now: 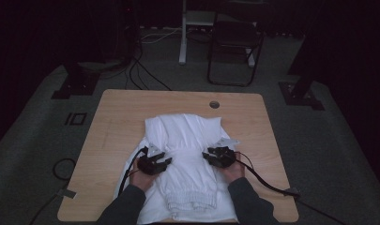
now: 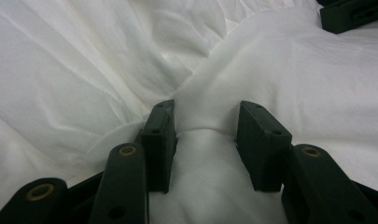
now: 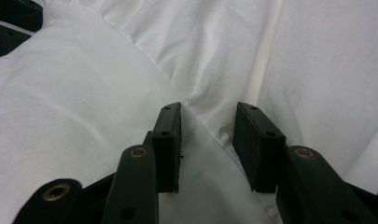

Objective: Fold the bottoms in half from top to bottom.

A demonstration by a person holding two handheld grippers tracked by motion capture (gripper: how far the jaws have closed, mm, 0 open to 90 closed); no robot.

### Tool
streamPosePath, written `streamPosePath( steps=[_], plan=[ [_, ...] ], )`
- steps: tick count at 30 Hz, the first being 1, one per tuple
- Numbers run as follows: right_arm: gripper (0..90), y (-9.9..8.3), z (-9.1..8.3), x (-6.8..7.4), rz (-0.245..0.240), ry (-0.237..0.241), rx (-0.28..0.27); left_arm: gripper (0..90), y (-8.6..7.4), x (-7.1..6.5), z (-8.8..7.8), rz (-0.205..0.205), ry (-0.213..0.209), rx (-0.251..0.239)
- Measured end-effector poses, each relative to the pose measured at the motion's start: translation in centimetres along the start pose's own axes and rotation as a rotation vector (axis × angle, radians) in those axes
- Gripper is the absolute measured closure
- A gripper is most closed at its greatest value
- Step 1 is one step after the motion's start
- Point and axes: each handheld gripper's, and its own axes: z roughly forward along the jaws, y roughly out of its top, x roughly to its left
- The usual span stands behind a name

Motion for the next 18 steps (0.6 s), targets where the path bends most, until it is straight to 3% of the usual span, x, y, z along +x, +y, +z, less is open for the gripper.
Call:
streamPosePath(
  steps=[2,3,5,6,8,11,14,16,17,18],
  plan=[
    [61.4,-0.4,-0.4,0.2,0.005,0.011,0.000,57.1,-0.4,-0.5,-0.4,0.000,-0.005,0.000],
    [61.4,-1.2,-1.3,0.8,0.001,0.028,-0.001,57.1,-1.1,-1.4,-1.1,0.004,-0.011,-0.002],
    [61.4,-1.5,-1.6,1.1,0.000,0.033,-0.001,56.9,-1.1,-1.4,-1.1,0.004,-0.011,-0.002],
    [61.4,-1.5,-1.6,1.1,0.000,0.033,-0.001,56.9,-1.9,-2.5,-2.0,0.000,-0.013,-0.006],
    [61.4,-2.5,-2.6,1.8,0.001,0.061,0.000,56.8,-2.4,-3.3,-2.6,-0.002,0.003,-0.013],
    [61.3,-2.8,-2.9,2.2,-0.008,0.059,0.001,56.1,-1.7,-3.9,-3.9,0.027,0.025,-0.025],
    [61.3,-2.8,-2.9,2.2,-0.006,0.061,0.002,55.7,0.5,-2.9,-5.8,0.044,0.059,-0.087],
    [61.3,-2.8,-2.9,2.2,-0.002,0.064,0.000,54.6,2.4,-1.2,-6.8,0.041,0.095,-0.135],
    [61.3,-2.8,-2.9,2.2,-0.002,0.064,0.000,52.6,2.4,-1.2,-6.8,0.041,0.095,-0.135],
    [61.3,-2.8,-2.9,2.2,0.000,0.063,0.000,49.6,4.6,2.1,-6.9,0.010,0.108,-0.133]
  ],
)
